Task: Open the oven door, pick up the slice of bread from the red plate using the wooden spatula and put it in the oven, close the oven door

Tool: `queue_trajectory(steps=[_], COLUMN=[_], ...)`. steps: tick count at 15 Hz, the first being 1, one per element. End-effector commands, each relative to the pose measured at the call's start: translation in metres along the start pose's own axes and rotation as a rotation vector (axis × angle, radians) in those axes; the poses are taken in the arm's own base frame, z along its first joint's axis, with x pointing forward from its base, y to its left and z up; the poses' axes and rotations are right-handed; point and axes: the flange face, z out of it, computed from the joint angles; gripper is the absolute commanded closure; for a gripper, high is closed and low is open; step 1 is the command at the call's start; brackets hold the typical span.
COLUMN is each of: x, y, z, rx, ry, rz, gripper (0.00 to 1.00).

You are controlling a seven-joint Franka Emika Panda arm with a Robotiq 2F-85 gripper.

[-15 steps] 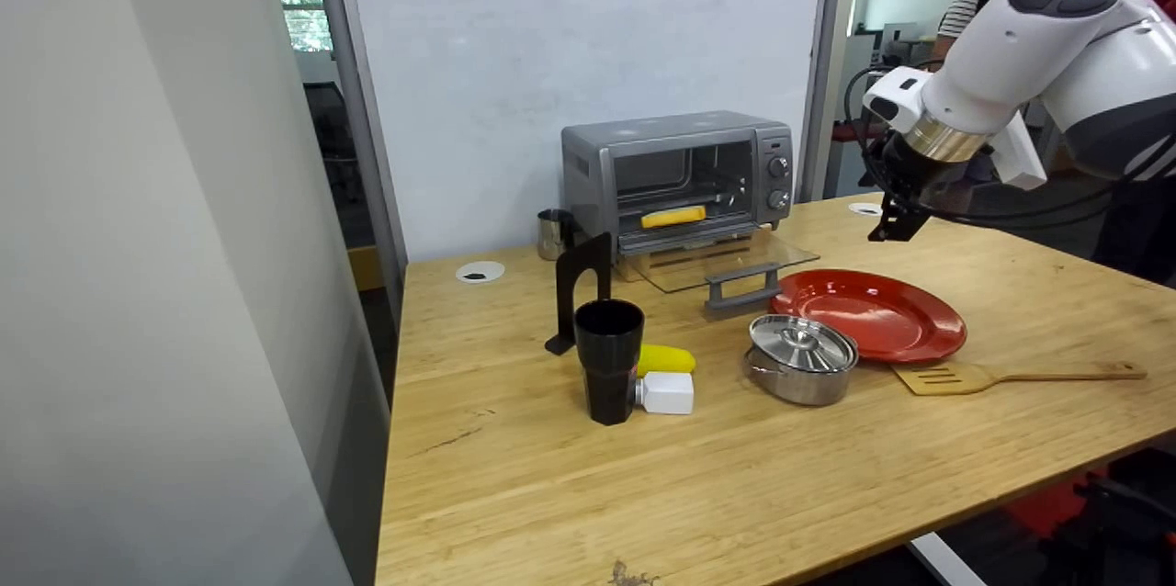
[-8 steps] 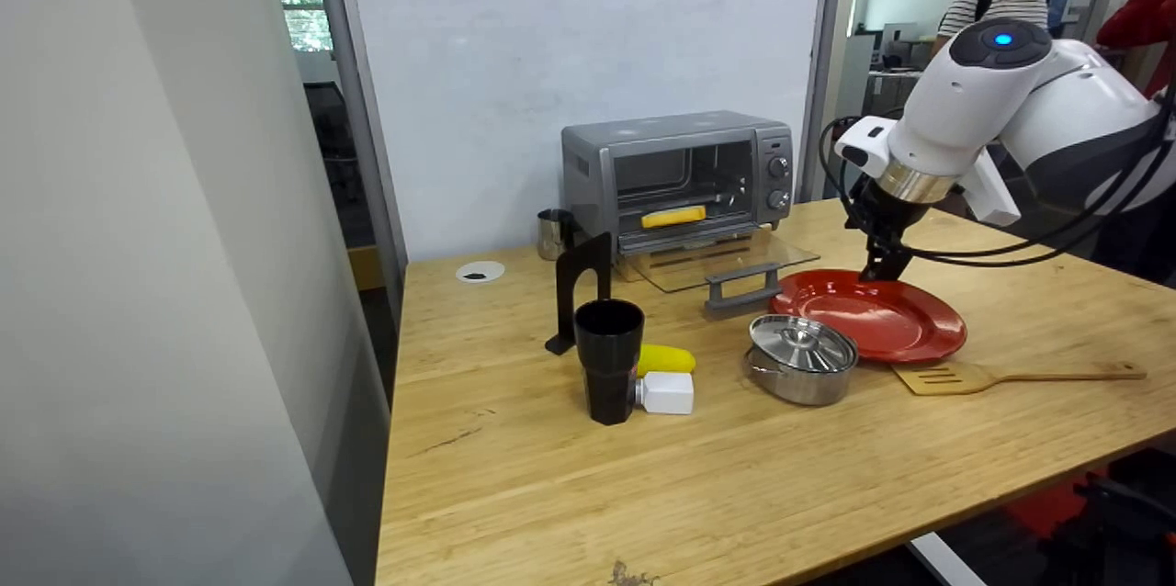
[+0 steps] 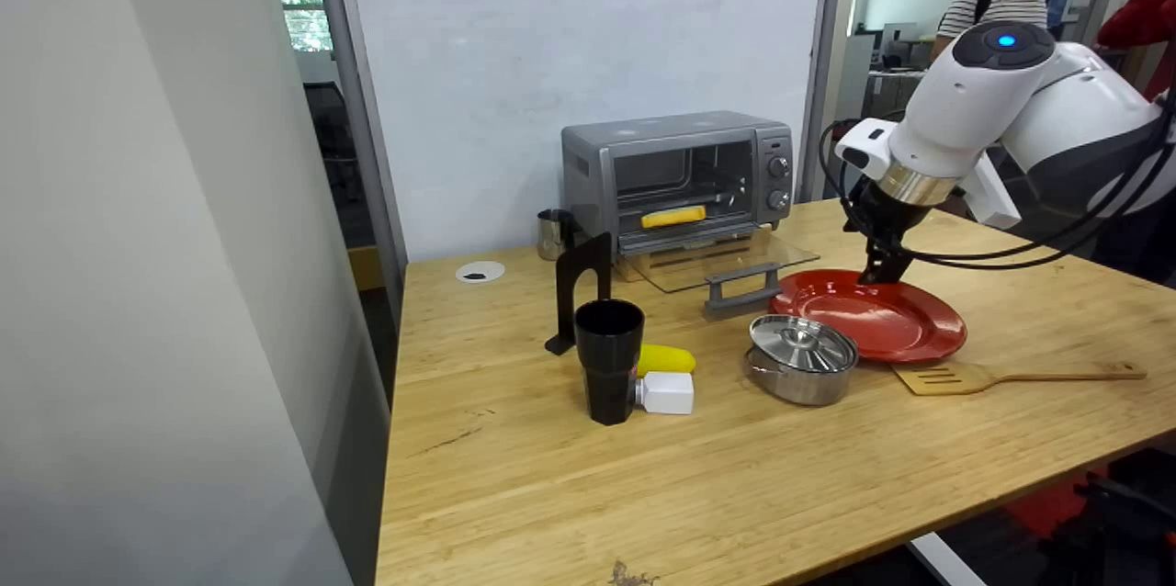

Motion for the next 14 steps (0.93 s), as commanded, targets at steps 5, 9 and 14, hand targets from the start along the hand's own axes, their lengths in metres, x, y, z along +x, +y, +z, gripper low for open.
queue_trajectory(steps=[5,9,14], x=[-0.006,-0.005,0.005], y=[0.002,0.008,0.01], z=[0.008,0.01,0.031], rx=[-0.028,-0.1,-0.162], ry=[0.066,0.072,0.09], rz=[-0.117,-0.188,-0.191], gripper=[0.0,0.0,0.0])
